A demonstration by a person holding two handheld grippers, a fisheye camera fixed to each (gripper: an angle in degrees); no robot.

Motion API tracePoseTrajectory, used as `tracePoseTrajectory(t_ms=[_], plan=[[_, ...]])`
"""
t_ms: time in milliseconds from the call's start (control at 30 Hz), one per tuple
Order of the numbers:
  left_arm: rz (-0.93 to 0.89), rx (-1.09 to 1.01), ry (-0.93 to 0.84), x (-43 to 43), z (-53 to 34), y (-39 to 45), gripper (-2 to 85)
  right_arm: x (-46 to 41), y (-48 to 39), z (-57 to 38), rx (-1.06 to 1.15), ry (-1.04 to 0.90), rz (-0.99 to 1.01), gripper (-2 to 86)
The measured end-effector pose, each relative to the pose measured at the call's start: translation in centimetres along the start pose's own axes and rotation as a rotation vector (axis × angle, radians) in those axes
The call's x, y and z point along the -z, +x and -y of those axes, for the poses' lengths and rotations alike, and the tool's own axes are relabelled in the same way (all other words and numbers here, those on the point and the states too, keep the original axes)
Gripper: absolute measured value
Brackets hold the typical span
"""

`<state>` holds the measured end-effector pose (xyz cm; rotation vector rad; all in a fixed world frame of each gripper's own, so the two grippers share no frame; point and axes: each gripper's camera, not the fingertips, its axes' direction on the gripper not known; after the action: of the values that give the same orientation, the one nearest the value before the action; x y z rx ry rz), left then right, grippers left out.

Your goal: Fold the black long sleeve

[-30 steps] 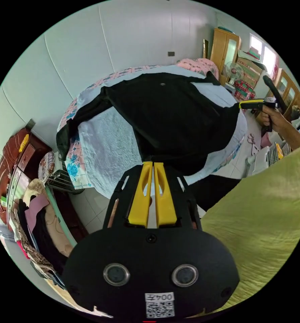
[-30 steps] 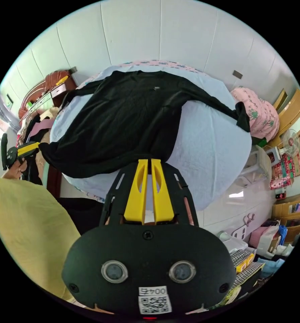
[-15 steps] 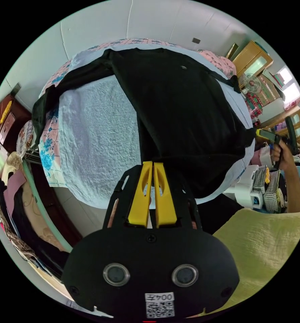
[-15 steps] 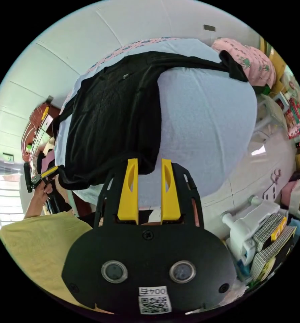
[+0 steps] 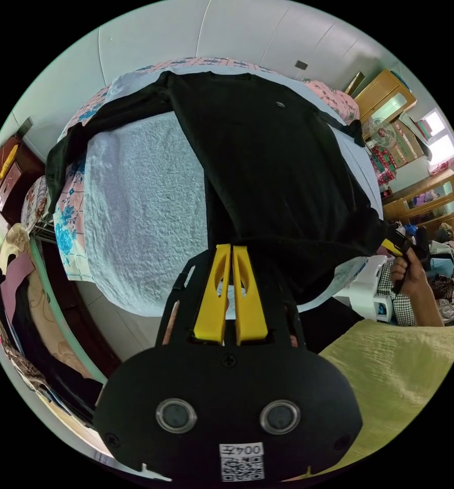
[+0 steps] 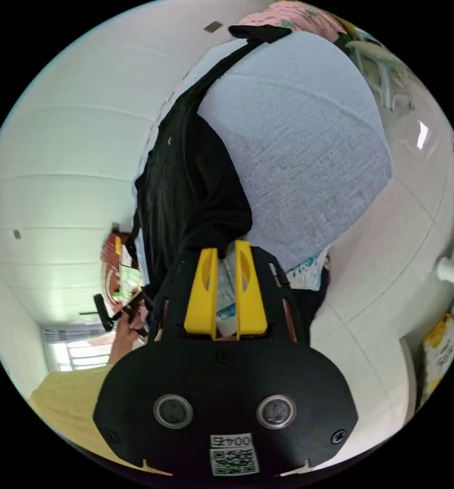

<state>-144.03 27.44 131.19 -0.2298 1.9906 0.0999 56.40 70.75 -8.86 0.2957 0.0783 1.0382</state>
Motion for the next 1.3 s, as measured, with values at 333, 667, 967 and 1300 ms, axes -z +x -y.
tracePoseTrajectory(t_ms=[333, 667, 967, 1300], plan=[[-0.002, -0.025, 0.097, 7.4, -3.4, 0.2, 0.7, 3.6, -12.3, -2.5, 0.714, -0.083, -0.663, 0.0], [0.060, -0.101, 0.126, 10.9, -9.9, 4.2, 0.8, -14.4, -4.6, -4.6, 0.741, -0.353, -0.900, 0.4], [0.110, 0.076, 0.030, 4.5, -14.8, 0.0, 0.9, -20.9, -3.4, -4.2, 0.719, -0.401, -0.923, 0.4], [0.057, 0.075, 0.196, 7.9, -8.7, -2.5, 3.9, -24.9, -2.7, -4.3, 0.729, -0.399, -0.954, 0.2]])
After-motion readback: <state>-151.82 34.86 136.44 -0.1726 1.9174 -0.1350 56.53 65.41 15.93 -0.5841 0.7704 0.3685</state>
